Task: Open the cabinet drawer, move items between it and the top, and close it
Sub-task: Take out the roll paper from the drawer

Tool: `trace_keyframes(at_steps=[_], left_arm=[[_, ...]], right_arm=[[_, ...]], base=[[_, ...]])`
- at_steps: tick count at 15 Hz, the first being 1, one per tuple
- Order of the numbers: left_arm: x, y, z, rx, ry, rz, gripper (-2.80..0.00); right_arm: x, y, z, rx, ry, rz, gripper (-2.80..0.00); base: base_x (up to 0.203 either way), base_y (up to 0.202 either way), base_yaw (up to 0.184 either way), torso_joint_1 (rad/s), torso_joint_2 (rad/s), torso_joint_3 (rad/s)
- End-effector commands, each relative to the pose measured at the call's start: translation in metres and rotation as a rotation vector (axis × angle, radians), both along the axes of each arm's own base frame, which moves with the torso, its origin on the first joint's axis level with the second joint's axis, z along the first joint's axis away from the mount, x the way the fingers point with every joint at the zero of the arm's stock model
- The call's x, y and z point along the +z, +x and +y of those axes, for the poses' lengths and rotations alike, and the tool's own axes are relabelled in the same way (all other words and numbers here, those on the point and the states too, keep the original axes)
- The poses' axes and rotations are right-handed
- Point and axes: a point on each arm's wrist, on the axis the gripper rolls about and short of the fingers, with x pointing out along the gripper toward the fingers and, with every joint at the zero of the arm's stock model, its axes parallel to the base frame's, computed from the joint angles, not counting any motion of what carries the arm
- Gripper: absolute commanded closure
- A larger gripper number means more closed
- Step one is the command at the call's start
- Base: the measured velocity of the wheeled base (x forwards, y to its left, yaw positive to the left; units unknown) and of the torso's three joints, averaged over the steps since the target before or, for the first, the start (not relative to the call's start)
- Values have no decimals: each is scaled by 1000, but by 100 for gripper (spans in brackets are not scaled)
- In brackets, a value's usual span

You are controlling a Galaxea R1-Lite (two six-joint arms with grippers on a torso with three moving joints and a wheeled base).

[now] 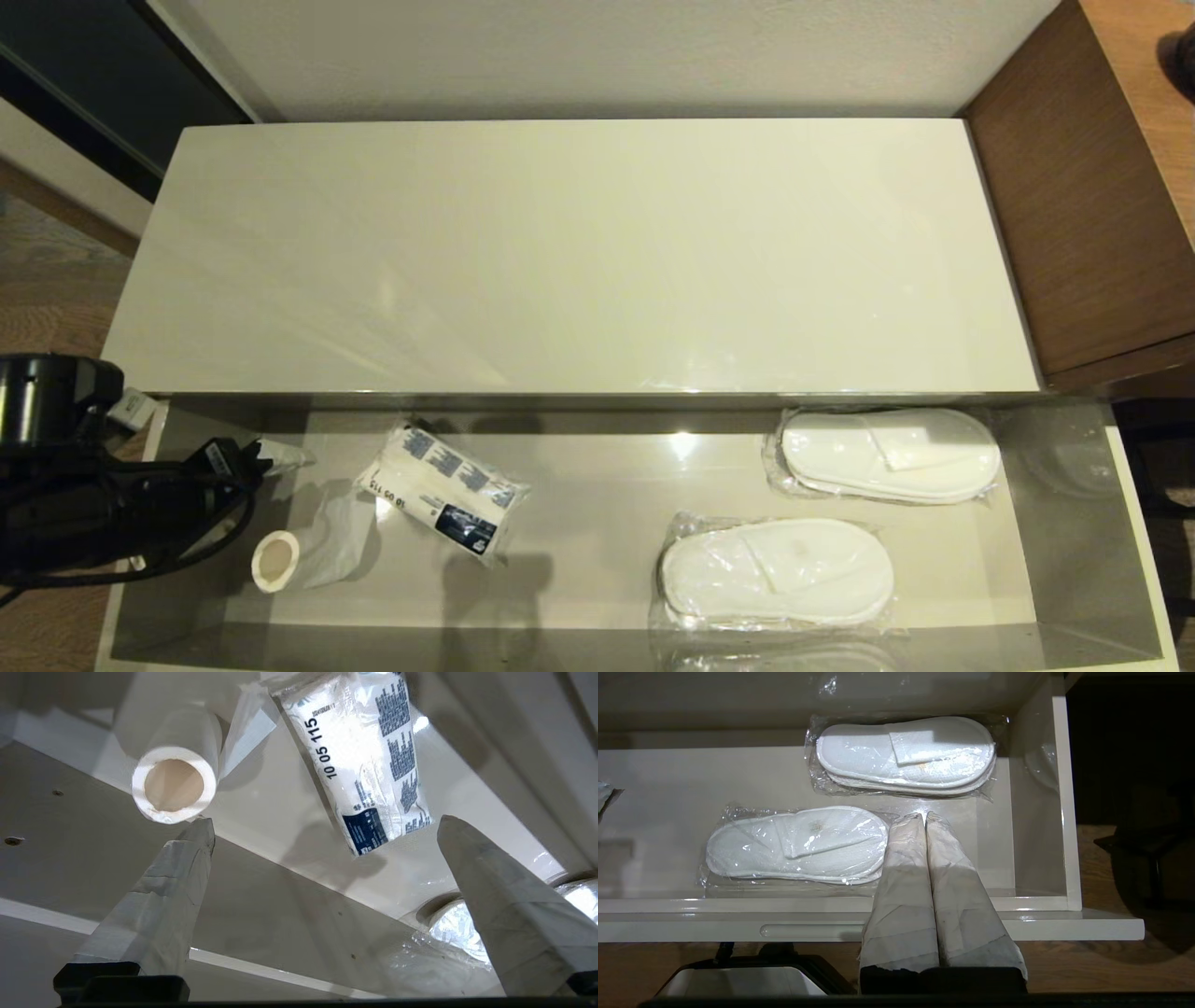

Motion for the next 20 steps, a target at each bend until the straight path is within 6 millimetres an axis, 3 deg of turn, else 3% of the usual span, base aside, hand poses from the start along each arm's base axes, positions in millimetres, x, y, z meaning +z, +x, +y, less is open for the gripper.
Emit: trace_keyframes(at_steps=[1,14,18,20], left_arm=[[-2,4,8,33,-2,9,-280],[-12,14,13,100,-51,58,-280],[-33,25,18,191,-36,149,-280],[-34,28,20,262,-63,164,-280]], right_arm=[[0,0,0,0,-1,3,0],[0,0,0,0,-1,2,0],[0,0,0,0,-1,1,0],[0,0,0,0,-1,1,0]], base=[[0,0,0,0,0,0],[0,0,0,0,0,0],[0,0,0,0,0,0],[0,0,0,0,0,0]])
